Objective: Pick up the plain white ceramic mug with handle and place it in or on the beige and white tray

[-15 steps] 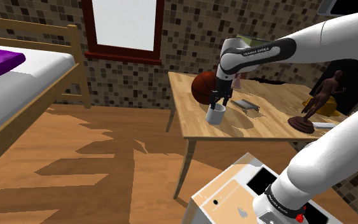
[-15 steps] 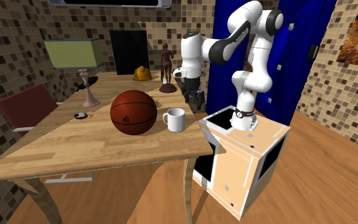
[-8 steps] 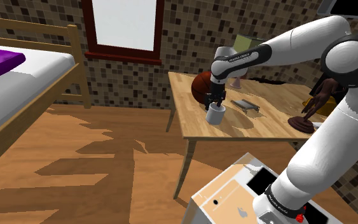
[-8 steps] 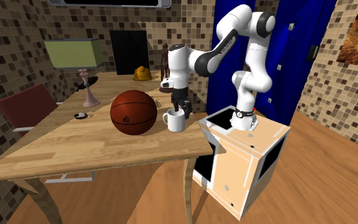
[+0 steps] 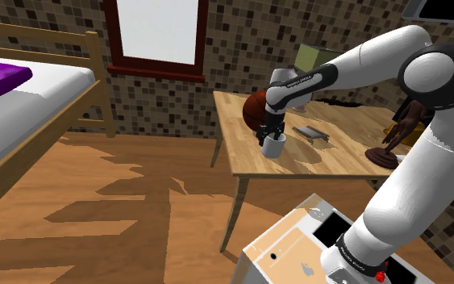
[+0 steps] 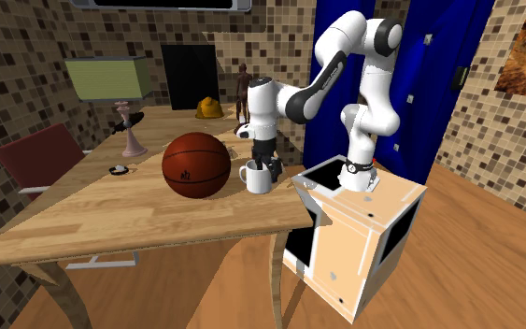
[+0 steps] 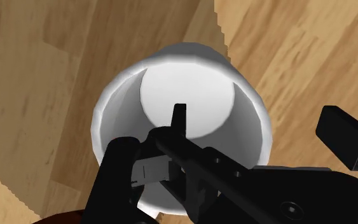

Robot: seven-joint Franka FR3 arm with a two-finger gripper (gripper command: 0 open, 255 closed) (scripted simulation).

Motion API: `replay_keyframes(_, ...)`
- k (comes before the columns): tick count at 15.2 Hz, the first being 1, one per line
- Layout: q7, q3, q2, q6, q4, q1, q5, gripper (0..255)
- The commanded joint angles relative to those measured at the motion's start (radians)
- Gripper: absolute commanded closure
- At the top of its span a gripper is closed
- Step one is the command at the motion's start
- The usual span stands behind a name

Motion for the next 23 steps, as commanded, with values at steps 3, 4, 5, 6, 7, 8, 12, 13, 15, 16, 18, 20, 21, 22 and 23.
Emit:
replay_keyframes(3, -0.001, 0.0, 0.001, 0.002, 0.0, 0.0, 0.0, 0)
replay_keyframes(4, -0.001, 0.0, 0.001, 0.002, 0.0, 0.0, 0.0, 0)
replay_keyframes(5, -0.001, 0.0, 0.001, 0.002, 0.0, 0.0, 0.0, 0)
replay_keyframes(6, -0.001, 0.0, 0.001, 0.002, 0.0, 0.0, 0.0, 255)
replay_keyframes(7, -0.001, 0.0, 0.001, 0.002, 0.0, 0.0, 0.0, 255)
replay_keyframes(8, -0.001, 0.0, 0.001, 0.002, 0.0, 0.0, 0.0, 255)
replay_keyframes(12, -0.001, 0.0, 0.001, 0.002, -0.001, 0.0, 0.0, 255)
replay_keyframes(13, -0.001, 0.0, 0.001, 0.002, -0.001, 0.0, 0.0, 255)
replay_keyframes(15, -0.001, 0.0, 0.001, 0.002, 0.0, 0.0, 0.0, 255)
replay_keyframes(16, 0.0, 0.0, -0.007, -0.011, 0.005, 0.0, -0.001, 255)
replay_keyframes(18, 0.0, 0.0, -0.021, -0.037, 0.017, 0.0, -0.002, 255)
replay_keyframes(20, 0.0, 0.0, -0.035, -0.063, 0.029, 0.0, -0.003, 255)
replay_keyframes(21, 0.0, 0.0, -0.041, -0.077, 0.036, 0.0, -0.003, 255)
replay_keyframes(22, 0.0, 0.0, -0.048, -0.09, 0.043, 0.001, -0.004, 255)
replay_keyframes(23, 0.0, 0.0, -0.054, -0.103, 0.05, 0.001, -0.004, 255)
